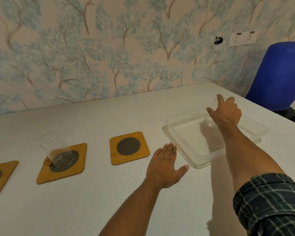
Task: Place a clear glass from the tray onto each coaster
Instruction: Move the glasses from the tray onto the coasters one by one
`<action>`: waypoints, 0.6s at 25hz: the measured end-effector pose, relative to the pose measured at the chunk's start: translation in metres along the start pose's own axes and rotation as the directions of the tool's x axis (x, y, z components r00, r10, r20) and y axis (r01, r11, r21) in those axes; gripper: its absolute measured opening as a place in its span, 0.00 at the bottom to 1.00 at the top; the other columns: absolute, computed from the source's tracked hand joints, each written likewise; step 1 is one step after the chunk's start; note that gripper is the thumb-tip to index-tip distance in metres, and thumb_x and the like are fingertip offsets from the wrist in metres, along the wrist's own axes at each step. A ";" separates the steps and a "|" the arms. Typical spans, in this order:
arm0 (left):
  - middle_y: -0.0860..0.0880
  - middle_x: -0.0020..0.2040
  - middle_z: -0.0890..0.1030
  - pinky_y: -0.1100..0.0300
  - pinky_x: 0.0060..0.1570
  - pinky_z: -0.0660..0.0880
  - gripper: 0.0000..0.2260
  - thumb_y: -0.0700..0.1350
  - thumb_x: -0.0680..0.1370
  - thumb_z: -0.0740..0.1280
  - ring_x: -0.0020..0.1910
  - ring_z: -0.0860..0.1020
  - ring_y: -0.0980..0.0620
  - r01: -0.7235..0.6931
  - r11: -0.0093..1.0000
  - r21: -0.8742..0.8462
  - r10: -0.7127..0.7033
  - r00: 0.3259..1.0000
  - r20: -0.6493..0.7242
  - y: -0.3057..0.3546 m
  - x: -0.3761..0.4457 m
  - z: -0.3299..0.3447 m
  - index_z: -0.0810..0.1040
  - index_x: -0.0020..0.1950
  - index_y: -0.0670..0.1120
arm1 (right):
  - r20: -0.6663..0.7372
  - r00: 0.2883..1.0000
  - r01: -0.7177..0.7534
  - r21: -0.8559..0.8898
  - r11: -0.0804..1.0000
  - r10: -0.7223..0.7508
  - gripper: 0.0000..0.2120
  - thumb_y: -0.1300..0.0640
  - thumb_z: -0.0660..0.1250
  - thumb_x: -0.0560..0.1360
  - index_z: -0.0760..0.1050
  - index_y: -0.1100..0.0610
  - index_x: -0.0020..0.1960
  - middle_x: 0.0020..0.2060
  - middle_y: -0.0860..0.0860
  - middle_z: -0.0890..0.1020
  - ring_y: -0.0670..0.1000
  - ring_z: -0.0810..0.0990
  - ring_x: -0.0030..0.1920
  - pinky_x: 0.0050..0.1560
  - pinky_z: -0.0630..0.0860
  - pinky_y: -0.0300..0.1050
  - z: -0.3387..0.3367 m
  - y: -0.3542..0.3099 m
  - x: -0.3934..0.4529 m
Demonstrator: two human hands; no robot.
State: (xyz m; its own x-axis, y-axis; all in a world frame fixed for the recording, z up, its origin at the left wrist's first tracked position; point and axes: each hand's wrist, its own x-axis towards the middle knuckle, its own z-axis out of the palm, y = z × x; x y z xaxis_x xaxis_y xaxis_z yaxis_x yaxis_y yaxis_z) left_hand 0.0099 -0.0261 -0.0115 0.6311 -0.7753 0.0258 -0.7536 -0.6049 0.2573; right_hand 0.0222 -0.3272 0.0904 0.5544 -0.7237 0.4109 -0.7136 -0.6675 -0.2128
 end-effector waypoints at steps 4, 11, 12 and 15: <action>0.46 0.85 0.44 0.52 0.81 0.38 0.41 0.70 0.81 0.48 0.84 0.43 0.50 -0.006 1.000 -0.007 0.006 1.000 -0.010 0.000 -0.001 -0.001 0.45 0.84 0.44 | -0.153 0.984 0.113 0.161 0.980 -0.089 0.37 0.37 0.71 0.73 0.65 0.50 0.77 0.62 0.64 0.74 0.64 0.79 0.55 0.51 0.78 0.57 -0.027 -0.021 -0.019; 0.45 0.85 0.52 0.49 0.81 0.48 0.38 0.68 0.82 0.47 0.84 0.50 0.46 -0.050 0.999 -0.017 0.051 0.998 0.037 -0.003 -0.028 -0.012 0.53 0.84 0.44 | -0.318 0.923 0.354 0.478 0.804 -0.218 0.38 0.37 0.74 0.69 0.70 0.55 0.72 0.57 0.57 0.79 0.58 0.78 0.57 0.52 0.77 0.53 -0.054 -0.084 -0.057; 0.45 0.83 0.61 0.49 0.79 0.56 0.35 0.66 0.83 0.50 0.82 0.58 0.44 -0.066 0.997 -0.028 0.067 0.998 0.016 -0.007 -0.037 -0.019 0.61 0.82 0.44 | -0.320 0.917 0.376 0.503 0.778 -0.236 0.37 0.36 0.74 0.69 0.71 0.54 0.71 0.57 0.56 0.79 0.57 0.78 0.56 0.52 0.77 0.51 -0.056 -0.095 -0.065; 0.48 0.61 0.80 0.49 0.62 0.72 0.21 0.60 0.83 0.57 0.60 0.76 0.46 -0.097 0.995 -0.018 0.091 0.974 -0.206 -0.030 -0.069 -0.037 0.77 0.63 0.46 | -0.305 0.903 0.426 0.559 0.711 -0.301 0.35 0.37 0.74 0.69 0.73 0.53 0.70 0.57 0.54 0.79 0.55 0.79 0.56 0.52 0.77 0.49 -0.055 -0.131 -0.095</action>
State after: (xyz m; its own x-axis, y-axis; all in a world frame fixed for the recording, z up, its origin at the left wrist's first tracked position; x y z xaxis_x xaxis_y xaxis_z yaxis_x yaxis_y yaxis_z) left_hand -0.0047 0.0523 0.0151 0.5839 -0.7730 0.2479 -0.8079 -0.5233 0.2712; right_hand 0.0395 -0.1613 0.1280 0.5854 -0.3992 0.7057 -0.0322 -0.8812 -0.4717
